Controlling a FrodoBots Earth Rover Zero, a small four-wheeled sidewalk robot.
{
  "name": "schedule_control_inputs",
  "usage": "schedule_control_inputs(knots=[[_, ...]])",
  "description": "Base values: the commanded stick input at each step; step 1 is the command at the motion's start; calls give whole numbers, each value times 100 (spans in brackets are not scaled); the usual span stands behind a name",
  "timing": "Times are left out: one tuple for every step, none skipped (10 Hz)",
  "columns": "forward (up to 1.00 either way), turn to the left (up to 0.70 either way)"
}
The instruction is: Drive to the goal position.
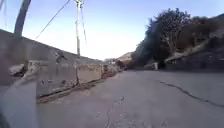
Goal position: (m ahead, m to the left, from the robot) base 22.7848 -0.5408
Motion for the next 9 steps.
schedule_control_inputs(knots=[[70,0],[70,0],[70,0],[70,0],[70,0],[70,0],[70,0],[70,0],[70,0]])
